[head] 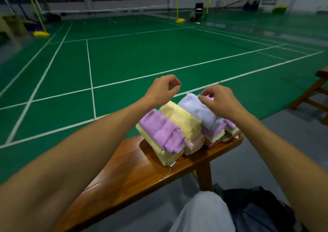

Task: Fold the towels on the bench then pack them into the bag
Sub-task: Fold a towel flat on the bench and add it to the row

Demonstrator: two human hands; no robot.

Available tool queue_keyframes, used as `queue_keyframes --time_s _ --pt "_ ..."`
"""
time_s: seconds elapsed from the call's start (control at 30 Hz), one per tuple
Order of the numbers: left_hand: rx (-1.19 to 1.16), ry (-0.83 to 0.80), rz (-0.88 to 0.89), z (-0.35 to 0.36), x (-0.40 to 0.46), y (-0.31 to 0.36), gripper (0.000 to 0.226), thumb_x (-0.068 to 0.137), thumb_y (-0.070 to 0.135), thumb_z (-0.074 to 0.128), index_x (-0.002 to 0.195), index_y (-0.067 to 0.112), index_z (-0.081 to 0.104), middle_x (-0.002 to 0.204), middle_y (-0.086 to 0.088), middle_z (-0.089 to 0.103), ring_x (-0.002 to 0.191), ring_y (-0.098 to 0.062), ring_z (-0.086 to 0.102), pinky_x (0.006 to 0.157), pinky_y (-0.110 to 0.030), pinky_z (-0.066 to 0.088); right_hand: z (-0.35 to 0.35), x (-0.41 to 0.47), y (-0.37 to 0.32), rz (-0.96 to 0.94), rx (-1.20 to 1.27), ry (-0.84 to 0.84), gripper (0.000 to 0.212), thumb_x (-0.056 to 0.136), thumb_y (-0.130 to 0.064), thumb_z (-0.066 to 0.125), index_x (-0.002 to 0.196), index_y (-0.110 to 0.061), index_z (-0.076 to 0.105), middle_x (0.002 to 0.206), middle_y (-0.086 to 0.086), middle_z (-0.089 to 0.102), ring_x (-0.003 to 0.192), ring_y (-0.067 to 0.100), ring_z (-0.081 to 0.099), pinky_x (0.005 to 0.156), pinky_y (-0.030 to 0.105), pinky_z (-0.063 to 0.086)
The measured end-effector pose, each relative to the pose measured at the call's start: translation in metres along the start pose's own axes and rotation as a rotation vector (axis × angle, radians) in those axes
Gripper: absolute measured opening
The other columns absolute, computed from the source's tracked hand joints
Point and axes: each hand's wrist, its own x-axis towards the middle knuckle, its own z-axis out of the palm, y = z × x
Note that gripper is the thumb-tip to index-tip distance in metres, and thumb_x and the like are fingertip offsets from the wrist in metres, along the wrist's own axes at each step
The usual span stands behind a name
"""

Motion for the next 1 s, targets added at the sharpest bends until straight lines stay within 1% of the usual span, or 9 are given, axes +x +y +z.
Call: queue_keyframes --time_s 0.07,0.17,0.3,0.4,0.5,0.67,0.77,0.87,1.0 --pt "-0.005 0.036 0.028 -0.032 -0.023 0.006 0.006 0.094 0.025 0.067 0.093 0.022 0.072 0.083 0.011 0.075 0.069 -0.006 0.069 0.076 -0.039 0.06 0.004 -0.012 -0.033 -0.056 0.066 0.091 0.02 0.098 -0.027 0.067 0.099 -0.012 0.078 0.099 0.003 0.076 0.091 0.02 0.066 0.086 0.041 0.054" --pt "-0.036 0.079 0.056 -0.082 -0.069 0.01 0.009 0.097 0.019 0.067 0.091 0.014 0.071 0.079 0.006 0.076 0.061 -0.014 0.071 0.068 -0.038 0.06 0.024 -0.032 -0.085 -0.12 0.185 0.168 0.013 0.097 -0.024 0.068 0.095 -0.013 0.075 0.091 0.0 0.072 0.085 0.018 0.066 0.081 0.041 0.056" --pt "0.082 0.092 0.073 -0.14 -0.156 -0.011 0.015 0.096 0.033 0.065 0.088 0.02 0.069 0.079 0.012 0.073 0.066 -0.014 0.069 0.069 -0.038 0.058 0.07 -0.061 -0.158 -0.253 0.3 0.168 0.007 0.096 -0.02 0.068 0.091 -0.015 0.071 0.086 -0.002 0.069 0.08 0.017 0.064 0.074 0.042 0.056" --pt "0.234 0.066 0.006 -0.179 -0.23 -0.043 0.018 0.094 0.044 0.062 0.089 0.028 0.068 0.079 0.019 0.069 0.071 -0.006 0.066 0.068 -0.037 0.057 0.119 -0.081 -0.214 -0.322 0.363 0.082 0.008 0.095 -0.026 0.064 0.091 -0.02 0.068 0.085 -0.007 0.068 0.08 0.014 0.063 0.072 0.041 0.056" --pt "0.326 0.044 -0.098 -0.217 -0.304 -0.08 0.017 0.095 0.045 0.063 0.089 0.031 0.067 0.077 0.024 0.064 0.07 -0.002 0.064 0.067 -0.037 0.056 0.172 -0.102 -0.273 -0.398 0.374 -0.036 0.013 0.095 -0.034 0.06 0.093 -0.023 0.067 0.088 -0.011 0.066 0.083 0.013 0.061 0.075 0.04 0.054" --pt "0.455 0.053 -0.331 -0.279 -0.421 -0.132 0.021 0.094 0.055 0.057 0.091 0.036 0.066 0.077 0.03 0.062 0.074 0.003 0.063 0.067 -0.032 0.056 0.253 -0.136 -0.363 -0.503 0.413 -0.25 0.014 0.097 -0.036 0.059 0.095 -0.024 0.066 0.087 -0.012 0.064 0.084 0.008 0.057 0.077 0.037 0.053" --pt "0.547 0.027 -0.492 -0.311 -0.485 -0.16 0.02 0.097 0.053 0.057 0.091 0.036 0.065 0.081 0.028 0.063 0.073 0.006 0.06 0.065 -0.028 0.052 0.293 -0.157 -0.413 -0.538 0.427 -0.38 0.018 0.096 -0.042 0.054 0.095 -0.029 0.065 0.089 -0.015 0.065 0.085 0.007 0.058 0.078 0.035 0.053" --pt "0.615 -0.021 -0.656 -0.335 -0.545 -0.182 0.018 0.101 0.049 0.057 0.093 0.035 0.066 0.087 0.025 0.066 0.074 0.002 0.06 0.061 -0.023 0.043 0.33 -0.179 -0.46 -0.562 0.426 -0.513 0.015 0.094 -0.041 0.054 0.094 -0.029 0.064 0.091 -0.015 0.065 0.084 0.007 0.059 0.078 0.036 0.054" --pt "0.659 -0.062 -0.852 -0.356 -0.605 -0.21 0.016 0.1 0.05 0.057 0.098 0.036 0.065 0.097 0.022 0.069 0.078 -0.001 0.061 0.06 -0.019 0.041 0.371 -0.203 -0.51 -0.523 0.375 -0.667 0.026 0.1 -0.038 0.056 0.112 -0.021 0.07 0.109 -0.003 0.073 0.092 0.013 0.065 0.082 0.035 0.056"
